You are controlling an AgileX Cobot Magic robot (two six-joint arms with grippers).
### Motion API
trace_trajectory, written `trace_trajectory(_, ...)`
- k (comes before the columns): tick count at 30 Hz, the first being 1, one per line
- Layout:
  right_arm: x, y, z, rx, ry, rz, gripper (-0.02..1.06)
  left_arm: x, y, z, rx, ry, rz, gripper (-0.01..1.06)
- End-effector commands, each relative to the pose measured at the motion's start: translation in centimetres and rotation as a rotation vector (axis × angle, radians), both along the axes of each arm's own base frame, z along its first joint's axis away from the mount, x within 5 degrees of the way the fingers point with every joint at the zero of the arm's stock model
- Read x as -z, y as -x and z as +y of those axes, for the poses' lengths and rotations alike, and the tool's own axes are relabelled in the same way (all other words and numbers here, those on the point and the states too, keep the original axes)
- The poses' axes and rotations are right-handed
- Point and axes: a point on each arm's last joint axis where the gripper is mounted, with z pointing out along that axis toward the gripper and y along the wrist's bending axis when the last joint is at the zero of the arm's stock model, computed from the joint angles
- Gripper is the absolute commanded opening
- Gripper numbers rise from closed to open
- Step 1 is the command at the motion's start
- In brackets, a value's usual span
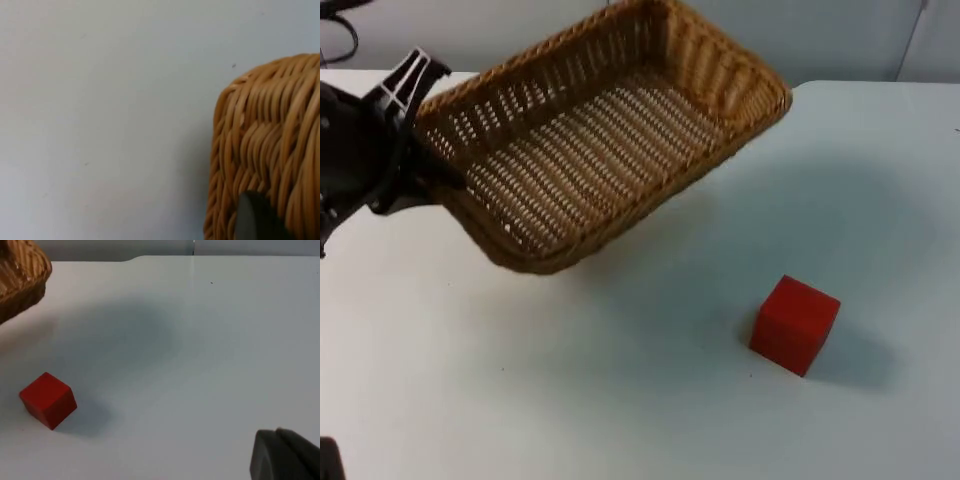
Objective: Pick up the basket with the left hand and place the cube into the basket with the right hand.
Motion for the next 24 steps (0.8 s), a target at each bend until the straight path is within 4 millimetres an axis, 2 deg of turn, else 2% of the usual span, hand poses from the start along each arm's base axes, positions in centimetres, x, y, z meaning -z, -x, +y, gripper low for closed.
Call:
trace_trajectory(1,0.1,-0.1,-0.1,0.005,0.005,-0.006,0.0,-1.0,-0.6,-0.4,-0.002,0.062,-0.024,0.0)
trace_trajectory(11,0.1,-0.1,-0.1,0.005,0.005,-0.006,0.0,-1.2,0.1,-1.0,0.074,0.103,0.03,0.0)
trace_trajectory(24,0.1,-0.1,-0.1,0.005,0.005,-0.006,0.0,-4.4,2.1,-0.5,0.195,-0.031,0.005,0.0)
